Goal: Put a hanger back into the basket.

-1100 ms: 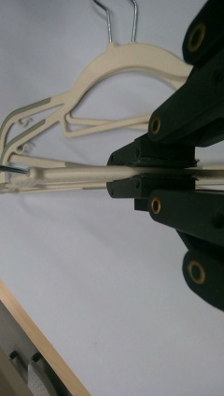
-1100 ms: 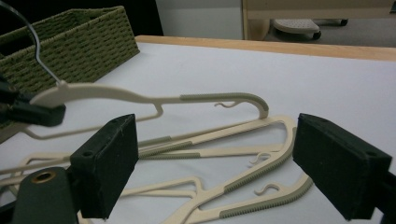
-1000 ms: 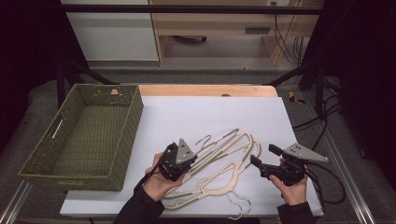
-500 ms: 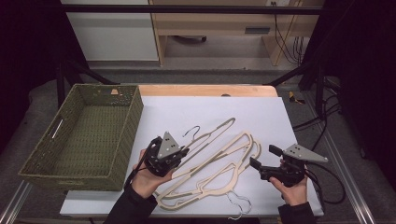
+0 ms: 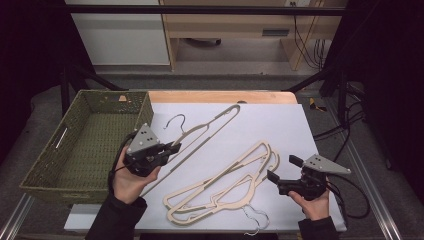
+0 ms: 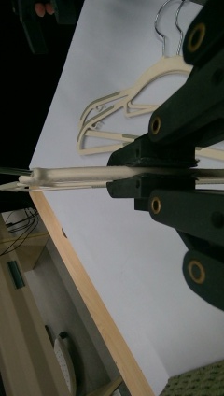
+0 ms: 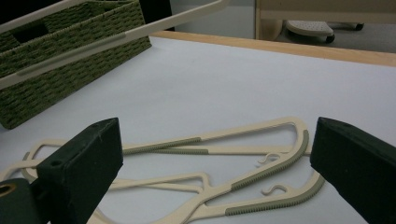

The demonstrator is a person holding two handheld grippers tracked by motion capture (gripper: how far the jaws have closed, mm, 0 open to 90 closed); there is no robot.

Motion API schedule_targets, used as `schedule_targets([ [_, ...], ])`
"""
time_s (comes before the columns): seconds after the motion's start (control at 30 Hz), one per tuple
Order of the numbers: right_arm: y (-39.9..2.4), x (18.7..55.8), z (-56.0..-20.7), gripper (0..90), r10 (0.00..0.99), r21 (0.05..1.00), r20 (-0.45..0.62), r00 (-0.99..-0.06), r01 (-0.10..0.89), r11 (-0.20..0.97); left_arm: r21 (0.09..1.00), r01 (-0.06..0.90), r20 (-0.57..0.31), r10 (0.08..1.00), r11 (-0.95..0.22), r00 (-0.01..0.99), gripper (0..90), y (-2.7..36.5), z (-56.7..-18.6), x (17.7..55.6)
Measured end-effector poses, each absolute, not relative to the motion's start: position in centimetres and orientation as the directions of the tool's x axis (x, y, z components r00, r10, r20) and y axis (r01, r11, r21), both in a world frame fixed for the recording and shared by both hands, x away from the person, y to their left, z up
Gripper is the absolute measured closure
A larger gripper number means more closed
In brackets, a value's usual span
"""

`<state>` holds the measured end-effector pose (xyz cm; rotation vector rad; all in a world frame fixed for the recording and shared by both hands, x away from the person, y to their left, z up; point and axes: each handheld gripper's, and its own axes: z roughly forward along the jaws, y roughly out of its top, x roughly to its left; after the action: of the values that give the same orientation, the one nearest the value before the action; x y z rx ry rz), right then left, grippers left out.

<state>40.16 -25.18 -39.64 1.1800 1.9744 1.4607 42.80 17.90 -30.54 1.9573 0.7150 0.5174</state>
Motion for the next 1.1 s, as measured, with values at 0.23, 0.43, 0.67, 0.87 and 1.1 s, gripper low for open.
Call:
schedule_targets([
  [0.23, -25.3, 40.1, -39.6, 2.5, 0.822, 0.918, 0.130, -0.555, 0.380, 0.111, 0.892, 0.265, 0.064, 0.683, -0.367, 0.727, 86.1, 21.0, -28.2, 43.1],
  [0.43, -25.1, 40.2, -39.7, 2.5, 0.826, 0.914, 0.125, -0.550, 0.388, 0.121, 0.906, 0.258, 0.052, 0.694, -0.336, 0.718, 86.2, 24.2, -25.8, 43.6],
  [0.67, -25.3, 40.2, -39.6, 2.5, 0.823, 0.918, 0.123, -0.555, 0.379, 0.119, 0.917, 0.257, 0.048, 0.724, -0.305, 0.688, 86.1, 27.9, -24.4, 44.9],
  [0.87, -25.2, 40.1, -39.6, 2.5, 0.825, 0.919, 0.121, -0.553, 0.377, 0.118, 0.913, 0.262, 0.067, 0.749, -0.312, 0.659, 86.1, 30.5, -24.5, 45.8],
  [1.1, -25.2, 40.1, -39.6, 2.5, 0.824, 0.917, 0.119, -0.554, 0.379, 0.122, 0.911, 0.269, 0.076, 0.769, -0.312, 0.635, 86.1, 33.4, -24.6, 47.0],
])
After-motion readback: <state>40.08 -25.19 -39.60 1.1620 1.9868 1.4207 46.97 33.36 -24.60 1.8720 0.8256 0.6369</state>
